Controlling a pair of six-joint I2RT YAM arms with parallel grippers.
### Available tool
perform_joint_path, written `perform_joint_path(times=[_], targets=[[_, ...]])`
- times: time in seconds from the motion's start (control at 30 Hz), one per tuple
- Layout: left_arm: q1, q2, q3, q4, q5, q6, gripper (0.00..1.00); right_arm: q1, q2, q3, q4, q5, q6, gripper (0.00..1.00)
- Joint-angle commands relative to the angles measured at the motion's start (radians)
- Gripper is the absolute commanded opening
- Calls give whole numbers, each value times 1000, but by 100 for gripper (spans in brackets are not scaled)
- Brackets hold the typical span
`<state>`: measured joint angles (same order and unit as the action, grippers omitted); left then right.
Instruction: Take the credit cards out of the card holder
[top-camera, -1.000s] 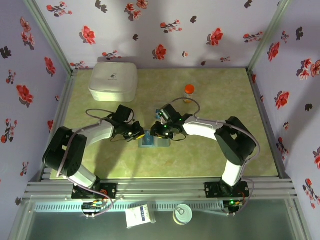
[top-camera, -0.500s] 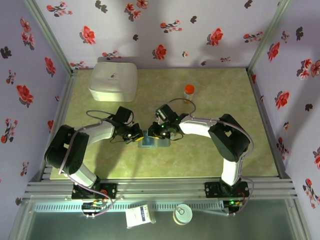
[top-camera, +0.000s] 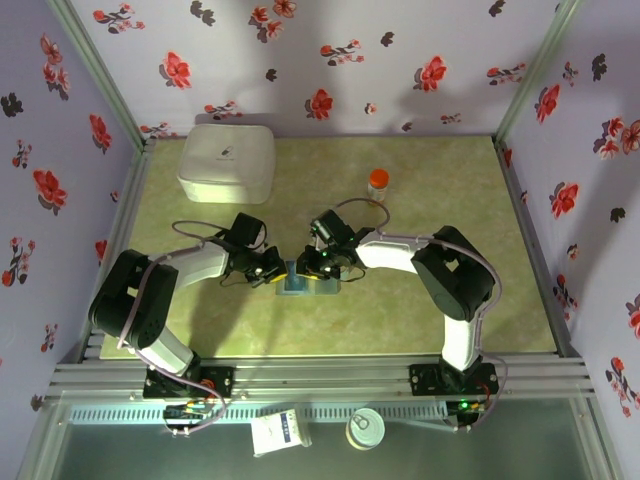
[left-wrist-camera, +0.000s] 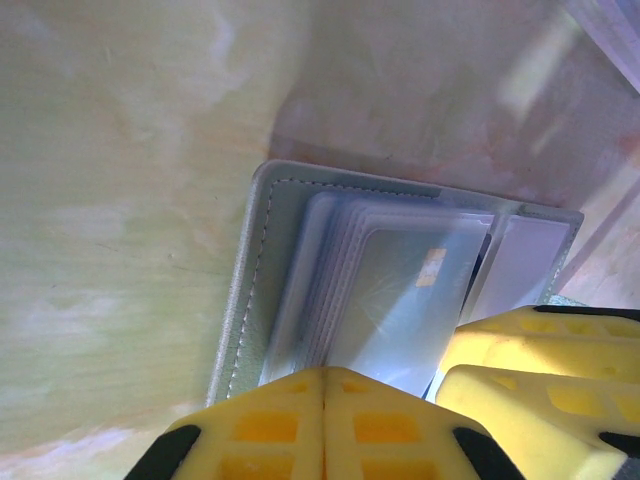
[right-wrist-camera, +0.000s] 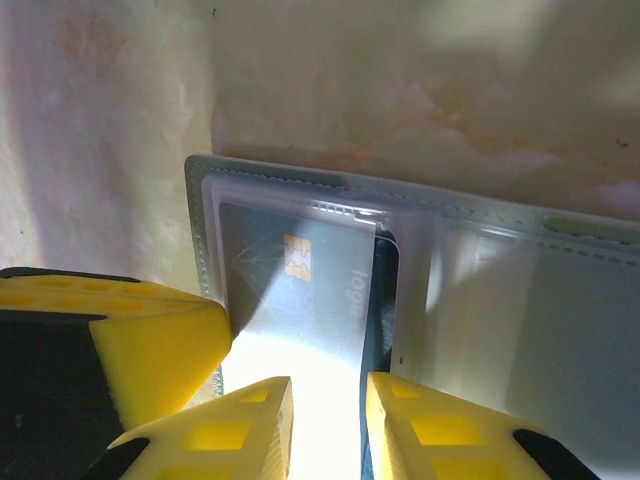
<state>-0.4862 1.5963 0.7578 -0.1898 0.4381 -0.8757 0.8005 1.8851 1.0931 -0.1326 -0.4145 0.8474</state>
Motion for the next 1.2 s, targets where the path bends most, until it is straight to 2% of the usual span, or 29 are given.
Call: perform_joint_path(times=[0.0, 0.43, 0.77, 1.17], targets=[[9, 3, -18, -21, -10, 23, 6, 9, 4, 27, -73, 53, -22, 26], [9, -2, -8, -20, -3, 14, 6, 9, -47, 38, -127, 84, -53, 26], [-2, -30, 14, -33, 4, 4, 6, 8, -87, 20, -107, 82, -46, 26], [-35, 18, 43, -21, 5, 7, 4, 1, -89, -14, -78, 82, -37, 27]])
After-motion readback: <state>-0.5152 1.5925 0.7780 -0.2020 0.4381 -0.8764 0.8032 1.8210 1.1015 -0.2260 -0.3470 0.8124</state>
